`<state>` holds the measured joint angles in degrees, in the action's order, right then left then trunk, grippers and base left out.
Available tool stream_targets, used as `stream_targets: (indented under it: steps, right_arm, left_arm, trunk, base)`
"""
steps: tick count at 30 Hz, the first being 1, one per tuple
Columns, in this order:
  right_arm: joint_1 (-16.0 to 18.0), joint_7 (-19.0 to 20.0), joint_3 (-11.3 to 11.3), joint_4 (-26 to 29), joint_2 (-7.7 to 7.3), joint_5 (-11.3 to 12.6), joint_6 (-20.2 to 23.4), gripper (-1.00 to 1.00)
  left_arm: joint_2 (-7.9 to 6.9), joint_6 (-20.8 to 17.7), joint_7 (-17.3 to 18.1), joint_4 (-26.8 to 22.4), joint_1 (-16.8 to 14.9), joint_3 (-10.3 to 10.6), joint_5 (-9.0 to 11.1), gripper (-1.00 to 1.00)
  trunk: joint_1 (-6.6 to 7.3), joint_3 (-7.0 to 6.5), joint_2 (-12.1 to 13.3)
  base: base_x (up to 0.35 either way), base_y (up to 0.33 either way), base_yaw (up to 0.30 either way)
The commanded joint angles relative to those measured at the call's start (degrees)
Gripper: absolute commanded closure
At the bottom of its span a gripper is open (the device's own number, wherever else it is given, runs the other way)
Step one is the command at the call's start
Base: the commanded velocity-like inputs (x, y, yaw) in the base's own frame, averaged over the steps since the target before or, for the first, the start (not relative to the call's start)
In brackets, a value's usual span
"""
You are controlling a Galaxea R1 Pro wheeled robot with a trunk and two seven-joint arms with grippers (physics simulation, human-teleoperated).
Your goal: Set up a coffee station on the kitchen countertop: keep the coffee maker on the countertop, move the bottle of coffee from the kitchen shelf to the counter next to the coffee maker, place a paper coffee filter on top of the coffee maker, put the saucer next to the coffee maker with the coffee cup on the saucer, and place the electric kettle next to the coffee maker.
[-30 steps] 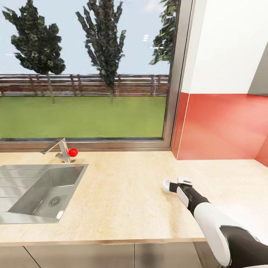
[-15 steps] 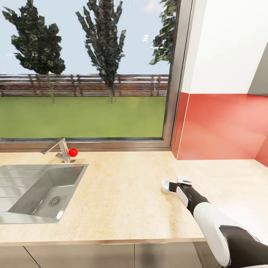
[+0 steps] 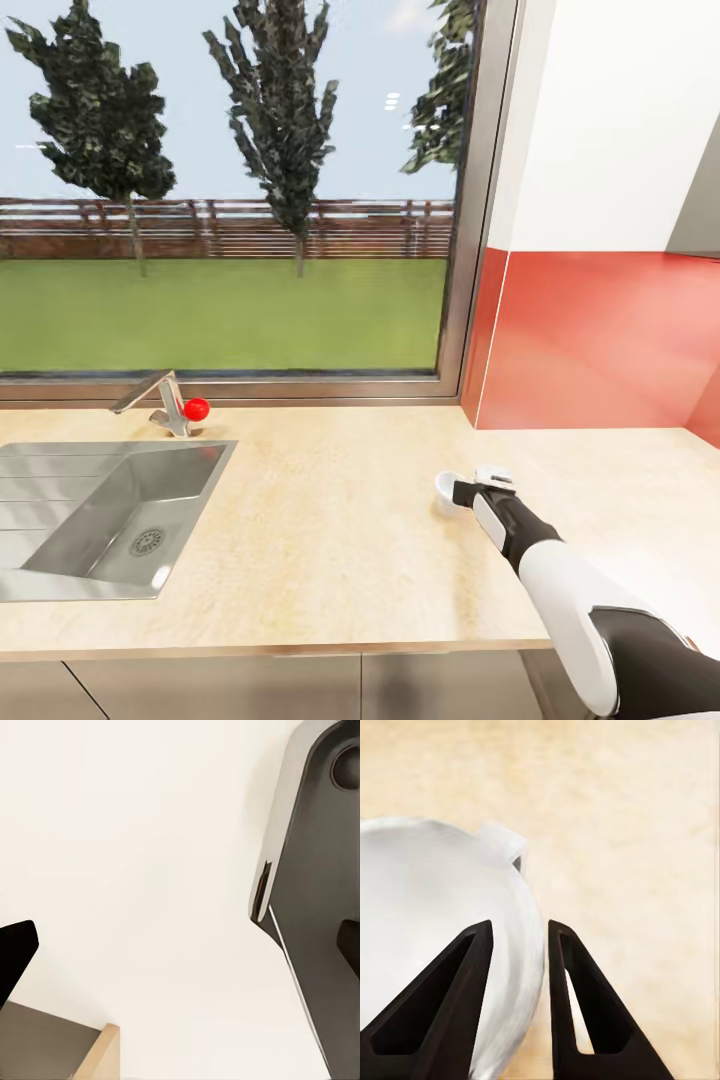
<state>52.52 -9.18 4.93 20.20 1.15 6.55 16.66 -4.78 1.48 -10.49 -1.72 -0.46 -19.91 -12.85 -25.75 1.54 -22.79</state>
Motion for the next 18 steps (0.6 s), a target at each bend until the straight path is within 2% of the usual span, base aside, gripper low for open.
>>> stream_targets:
  steps: [1, 5, 7, 10, 13, 14, 15, 17, 18]
  right_arm:
    - [0.0, -0.3, -0.2, 1.3, 0.05, 0.6, 0.3, 1.0]
    - [0.0, -0.4, -2.1, 5.2, 0.07, 0.7, 0.7, 1.0]
    - [0.0, -0.4, -2.5, 6.8, 0.22, 0.7, 2.4, 1.0]
    - [0.0, -0.4, -2.8, 10.6, 1.19, 0.7, 7.1, 1.0]
    - [0.0, -0.4, -3.0, 16.8, 3.25, 0.7, 13.4, 1.0]
    - [0.0, -0.4, -3.9, 18.7, 4.32, 0.7, 15.7, 1.0]
    - [0.0, -0.4, -4.9, 19.7, 4.69, 0.7, 16.6, 1.0]
    - [0.0, -0.5, -9.0, 23.8, 5.21, 0.7, 19.6, 1.0]
    - [0.0, -0.5, -9.6, 25.3, 5.26, 0.7, 20.6, 1.0]
  left_arm:
    - [-0.02, 0.2, -0.1, 0.0, -0.1, -0.5, -1.2, -1.0]
    - [-0.05, 0.3, -0.1, -0.1, -0.1, -0.6, -3.7, -1.0]
    - [-0.06, 0.4, -0.1, -0.2, -0.1, -0.6, -4.4, -1.0]
    - [-0.06, 0.5, -0.1, -0.4, -0.1, -0.6, -4.8, -1.0]
    - [-0.06, 1.1, -0.1, -0.6, -0.1, -0.6, -5.0, -1.0]
    - [-0.03, 1.4, -0.1, -0.6, -0.1, -0.6, -5.0, -1.0]
    - [-0.01, 1.5, -0.1, -0.6, -0.1, -0.6, -5.0, -1.0]
    - [0.03, 1.7, -0.2, -0.7, -0.1, -0.6, -5.0, -1.0]
    - [0.05, 1.7, -0.2, -0.7, -0.1, -0.6, -4.9, -1.0]
  trunk:
    - [-0.04, 0.13, -0.1]
    - [-0.04, 0.13, -0.1]
    - [-0.04, 0.13, -0.1]
    - [-0.04, 0.13, -0.1]
    - [-0.04, 0.13, -0.1]
    - [-0.04, 0.13, -0.1]
    - [-0.04, 0.13, -0.1]
    - [-0.04, 0.13, -0.1]
    - [-0.04, 0.13, -0.1]
  base:
    - [0.0, 0.0, 0.0]
    - [0.0, 0.0, 0.0]
    - [0.0, 0.0, 0.0]
    - [0.0, 0.0, 0.0]
    - [0.0, 0.0, 0.0]
    - [0.0, 0.0, 0.0]
    - [0.0, 0.0, 0.0]
    - [0.0, 0.0, 0.0]
    - [0.0, 0.0, 0.0]
